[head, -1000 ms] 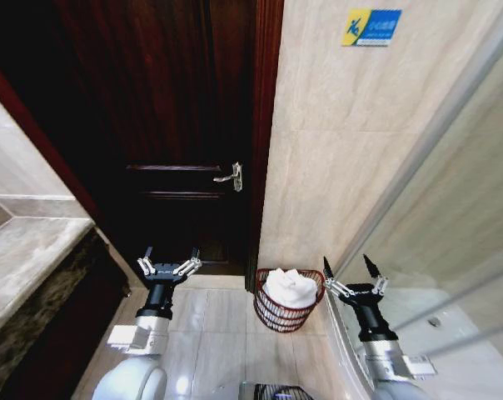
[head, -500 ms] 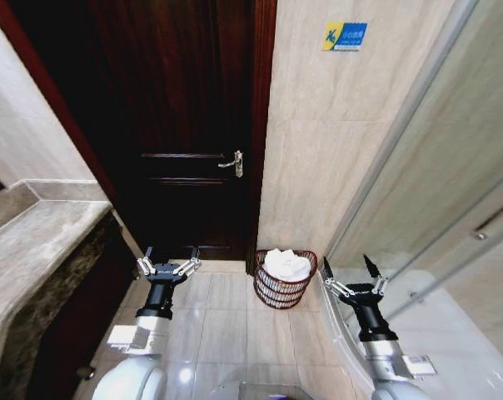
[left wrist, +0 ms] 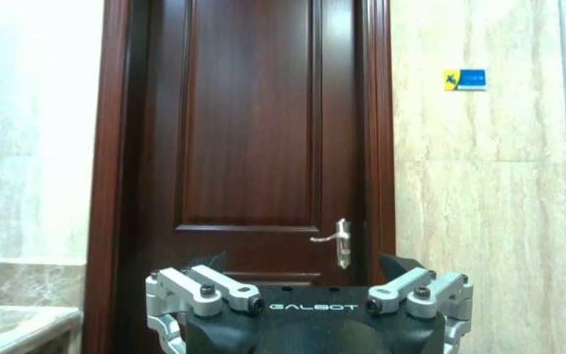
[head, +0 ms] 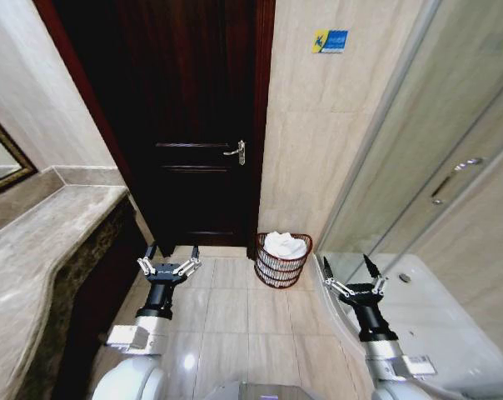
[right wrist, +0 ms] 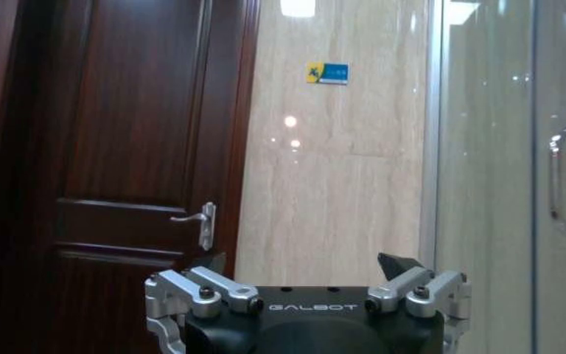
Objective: Discard the used towel into the hamper.
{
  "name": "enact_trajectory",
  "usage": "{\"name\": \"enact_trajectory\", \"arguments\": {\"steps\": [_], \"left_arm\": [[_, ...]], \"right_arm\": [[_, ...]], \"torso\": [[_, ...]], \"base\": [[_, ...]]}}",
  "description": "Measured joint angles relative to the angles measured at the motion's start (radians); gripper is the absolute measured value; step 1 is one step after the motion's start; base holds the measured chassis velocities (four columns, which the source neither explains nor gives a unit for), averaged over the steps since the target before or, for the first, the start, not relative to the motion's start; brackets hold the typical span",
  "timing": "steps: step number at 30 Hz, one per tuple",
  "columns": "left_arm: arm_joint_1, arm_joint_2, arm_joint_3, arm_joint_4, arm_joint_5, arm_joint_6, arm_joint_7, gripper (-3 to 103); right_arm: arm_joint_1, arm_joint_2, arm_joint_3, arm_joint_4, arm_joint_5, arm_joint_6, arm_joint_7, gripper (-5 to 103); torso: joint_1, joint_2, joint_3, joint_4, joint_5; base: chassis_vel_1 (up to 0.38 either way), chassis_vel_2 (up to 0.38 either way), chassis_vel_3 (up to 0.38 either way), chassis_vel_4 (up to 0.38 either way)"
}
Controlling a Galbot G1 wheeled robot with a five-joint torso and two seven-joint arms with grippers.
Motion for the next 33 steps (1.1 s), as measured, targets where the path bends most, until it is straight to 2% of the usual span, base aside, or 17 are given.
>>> {"name": "enact_trajectory", "arguments": {"steps": [21,33], "left_arm": [[0.0,0.0,0.0,0.0,0.0,0.0,0.0,100],[0.0,0.0,0.0,0.0,0.0,0.0,0.0,100]], "right_arm": [[0.0,0.0,0.0,0.0,0.0,0.0,0.0,100],[0.0,0.0,0.0,0.0,0.0,0.0,0.0,100]], "torso": [[0.0,0.0,0.0,-0.0002,0.0004],[0.001,0.0,0.0,-0.0001,0.0001]], "base": [[0.234,-0.241,-0.24,0.232],[0.056,-0.047,-0.052,0.051]]}}
